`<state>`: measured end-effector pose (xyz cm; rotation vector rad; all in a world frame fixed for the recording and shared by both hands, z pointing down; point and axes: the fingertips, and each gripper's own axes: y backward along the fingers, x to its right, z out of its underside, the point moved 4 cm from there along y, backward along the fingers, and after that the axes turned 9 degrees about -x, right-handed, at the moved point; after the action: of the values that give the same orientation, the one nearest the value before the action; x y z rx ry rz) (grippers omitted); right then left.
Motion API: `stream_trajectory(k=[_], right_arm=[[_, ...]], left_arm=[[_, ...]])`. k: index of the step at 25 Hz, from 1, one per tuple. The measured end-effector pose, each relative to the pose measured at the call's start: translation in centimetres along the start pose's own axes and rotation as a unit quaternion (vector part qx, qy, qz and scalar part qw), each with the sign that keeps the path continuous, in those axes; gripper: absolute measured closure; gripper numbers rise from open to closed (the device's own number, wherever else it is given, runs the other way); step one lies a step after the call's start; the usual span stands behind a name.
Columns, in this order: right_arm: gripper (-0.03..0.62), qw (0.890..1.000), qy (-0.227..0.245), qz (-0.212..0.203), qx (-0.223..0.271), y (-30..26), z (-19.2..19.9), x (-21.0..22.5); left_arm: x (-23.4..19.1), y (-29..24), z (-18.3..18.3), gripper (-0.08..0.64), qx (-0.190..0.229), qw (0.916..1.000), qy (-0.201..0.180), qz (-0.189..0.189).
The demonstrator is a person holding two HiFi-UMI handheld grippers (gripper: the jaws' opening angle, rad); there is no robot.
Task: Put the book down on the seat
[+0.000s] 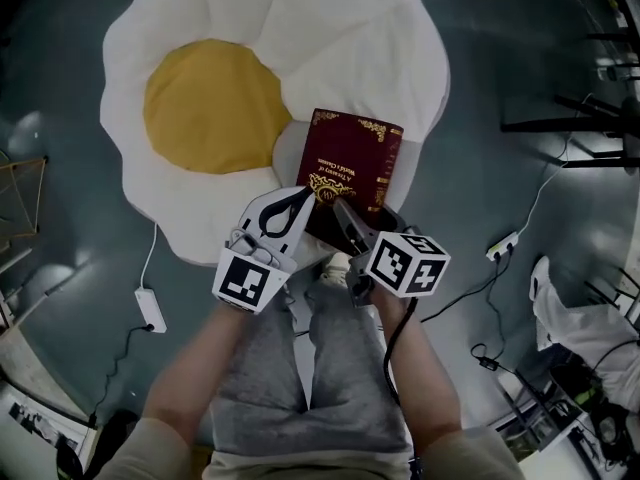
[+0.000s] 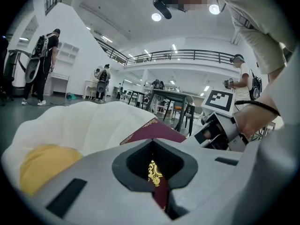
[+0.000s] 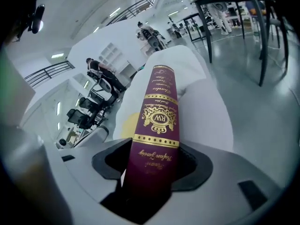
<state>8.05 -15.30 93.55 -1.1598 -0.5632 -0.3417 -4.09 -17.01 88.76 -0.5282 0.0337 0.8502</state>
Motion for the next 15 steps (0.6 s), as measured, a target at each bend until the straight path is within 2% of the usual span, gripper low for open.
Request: stream_trajectory(k=[6, 10, 15], right_arm=[[0.322, 1.000, 0.008, 0.028, 0.006, 1.4, 1.2, 1.2], [0.293, 0.996, 0.060, 0.072, 0.001, 2.6, 1.5, 2.0], [0.284, 0.983, 0.132, 0.126, 0.009, 4.7, 0.8, 2.7]], left_arm=[[0.4, 0.0, 0.6, 0.555, -0.008, 0.9999, 0.009, 0.002], [0.7, 0.1, 0.9, 0.555, -0.014, 0.9998, 0.014, 0.000], [0.8, 0.6, 0.0, 0.555, -0.010, 0.9993, 0.035, -0.011]])
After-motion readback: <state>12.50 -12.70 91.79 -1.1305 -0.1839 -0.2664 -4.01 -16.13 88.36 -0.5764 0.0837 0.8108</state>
